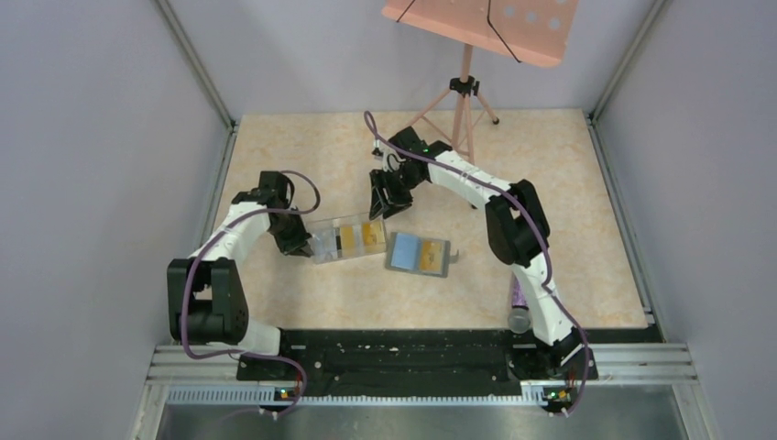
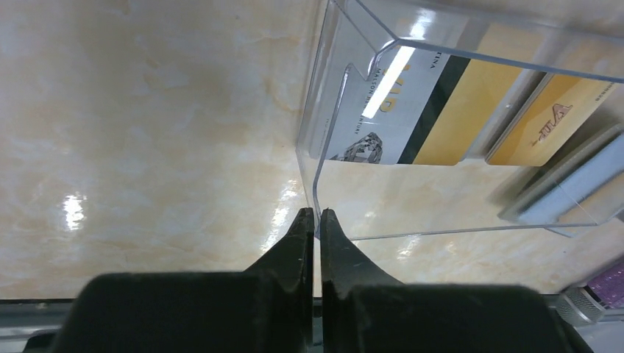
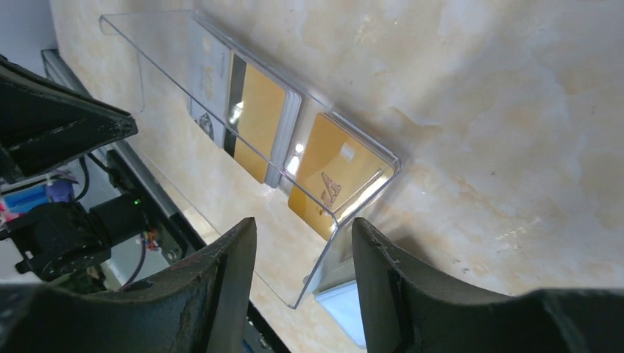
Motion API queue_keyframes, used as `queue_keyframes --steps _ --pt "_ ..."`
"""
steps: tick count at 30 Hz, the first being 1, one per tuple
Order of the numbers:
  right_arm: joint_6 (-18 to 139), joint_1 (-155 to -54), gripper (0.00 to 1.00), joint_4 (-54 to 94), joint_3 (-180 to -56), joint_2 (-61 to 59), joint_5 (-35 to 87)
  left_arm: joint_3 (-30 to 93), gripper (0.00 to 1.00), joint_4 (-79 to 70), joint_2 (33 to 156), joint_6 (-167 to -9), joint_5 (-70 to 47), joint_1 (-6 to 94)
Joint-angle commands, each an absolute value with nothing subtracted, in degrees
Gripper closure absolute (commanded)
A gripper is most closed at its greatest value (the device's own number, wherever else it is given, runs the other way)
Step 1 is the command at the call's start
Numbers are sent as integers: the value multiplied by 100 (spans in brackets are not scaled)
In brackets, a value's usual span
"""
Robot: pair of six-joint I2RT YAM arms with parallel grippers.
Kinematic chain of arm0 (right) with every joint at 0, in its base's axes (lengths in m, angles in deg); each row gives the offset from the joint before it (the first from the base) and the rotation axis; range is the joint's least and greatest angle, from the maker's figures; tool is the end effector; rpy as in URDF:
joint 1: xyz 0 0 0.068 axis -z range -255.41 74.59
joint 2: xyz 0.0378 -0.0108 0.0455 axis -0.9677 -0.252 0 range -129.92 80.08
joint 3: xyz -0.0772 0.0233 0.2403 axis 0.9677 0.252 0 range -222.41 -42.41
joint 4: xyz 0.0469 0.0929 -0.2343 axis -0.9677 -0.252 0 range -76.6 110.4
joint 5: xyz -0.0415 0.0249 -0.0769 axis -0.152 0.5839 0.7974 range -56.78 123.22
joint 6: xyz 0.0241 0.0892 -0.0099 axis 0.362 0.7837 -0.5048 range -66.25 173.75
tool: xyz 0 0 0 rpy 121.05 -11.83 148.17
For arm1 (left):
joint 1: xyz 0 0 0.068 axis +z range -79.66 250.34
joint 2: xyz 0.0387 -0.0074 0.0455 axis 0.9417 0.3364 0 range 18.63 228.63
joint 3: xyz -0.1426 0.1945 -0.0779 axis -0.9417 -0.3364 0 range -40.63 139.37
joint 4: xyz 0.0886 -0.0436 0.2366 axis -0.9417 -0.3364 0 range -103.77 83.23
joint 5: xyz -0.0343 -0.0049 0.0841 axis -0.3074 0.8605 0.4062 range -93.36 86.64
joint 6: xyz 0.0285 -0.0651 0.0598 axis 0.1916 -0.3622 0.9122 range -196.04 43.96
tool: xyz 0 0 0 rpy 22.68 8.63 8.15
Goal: Put the credit cards into the card holder
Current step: Pick up the credit card from the storage box.
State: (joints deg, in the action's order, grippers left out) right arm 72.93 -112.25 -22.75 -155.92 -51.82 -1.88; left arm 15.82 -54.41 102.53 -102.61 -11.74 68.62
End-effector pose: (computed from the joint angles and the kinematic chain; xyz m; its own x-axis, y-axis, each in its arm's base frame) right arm 0.3689 0.3364 0.1512 -0.8977 -0.3368 -0.2841 -0.4393 0.6365 0.6340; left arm 0.2742 -0.0205 0.1474 -0.8940 -0.4158 -0.1670 -0.3719 0.8965 -0.2409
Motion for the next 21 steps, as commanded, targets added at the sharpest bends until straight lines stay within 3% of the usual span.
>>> queue_keyframes --steps 1,13,15,21 --pt "7145 -11305 48 -2350 -15794 -4895 30 1455 99 -4778 10292 -10608 -2095 6780" --pt "7077 -11259 35 -2341 -15578 -4104 999 1457 97 -4672 10255 -11066 -2140 6307" --pt "7092 -11259 35 -2345 -15597 -4062 1003 1468 91 -4677 10264 -11153 -2115 6205" --pt "7115 -11275 35 -2339 -15592 -4074 781 1623 59 -4923 10247 -11009 -1823 6173"
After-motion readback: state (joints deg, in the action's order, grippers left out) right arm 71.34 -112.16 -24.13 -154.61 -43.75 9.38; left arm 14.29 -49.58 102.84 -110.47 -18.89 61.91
